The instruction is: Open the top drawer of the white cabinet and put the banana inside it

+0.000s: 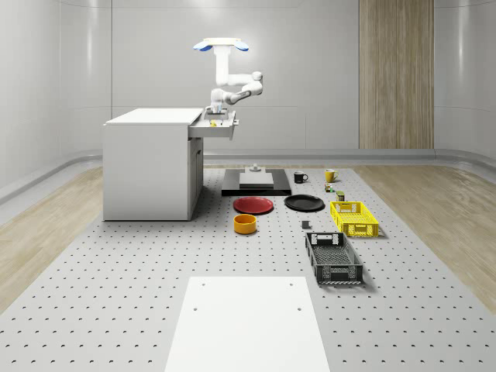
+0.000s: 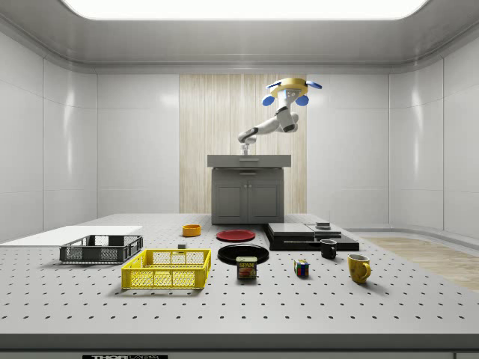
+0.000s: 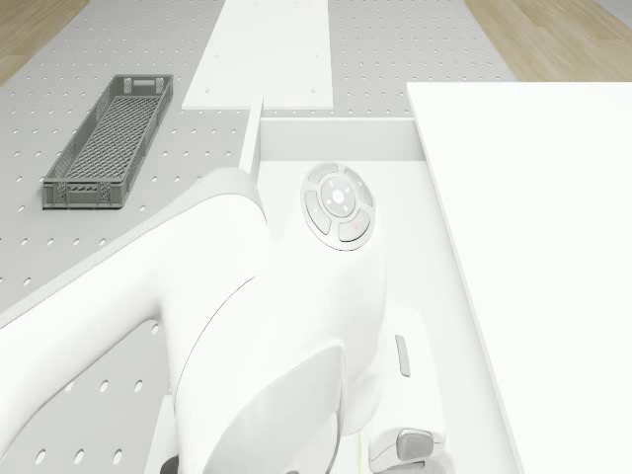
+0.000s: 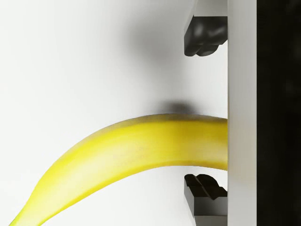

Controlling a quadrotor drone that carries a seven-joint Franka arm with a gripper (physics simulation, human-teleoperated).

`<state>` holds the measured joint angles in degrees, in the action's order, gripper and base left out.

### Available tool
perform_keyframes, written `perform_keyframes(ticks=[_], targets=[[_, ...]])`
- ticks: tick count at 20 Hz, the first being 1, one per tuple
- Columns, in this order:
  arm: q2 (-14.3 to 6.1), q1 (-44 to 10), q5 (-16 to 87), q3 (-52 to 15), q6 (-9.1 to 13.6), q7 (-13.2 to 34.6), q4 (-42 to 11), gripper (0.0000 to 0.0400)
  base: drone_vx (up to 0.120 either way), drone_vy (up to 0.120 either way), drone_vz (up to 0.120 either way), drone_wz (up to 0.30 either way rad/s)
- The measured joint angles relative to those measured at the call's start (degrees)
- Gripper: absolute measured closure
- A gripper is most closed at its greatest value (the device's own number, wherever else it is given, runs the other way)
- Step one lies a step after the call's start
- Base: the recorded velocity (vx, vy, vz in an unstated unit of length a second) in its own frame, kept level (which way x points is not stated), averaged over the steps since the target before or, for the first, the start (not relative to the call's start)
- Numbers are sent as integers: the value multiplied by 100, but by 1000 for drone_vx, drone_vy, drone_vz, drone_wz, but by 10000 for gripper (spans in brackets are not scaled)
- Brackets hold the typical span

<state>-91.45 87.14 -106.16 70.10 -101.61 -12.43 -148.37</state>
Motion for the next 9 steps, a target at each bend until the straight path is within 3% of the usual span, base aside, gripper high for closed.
perform_keyframes(ticks=[9], targets=[[-21, -149, 409, 494, 274, 75, -182, 3, 0, 0, 0, 0]])
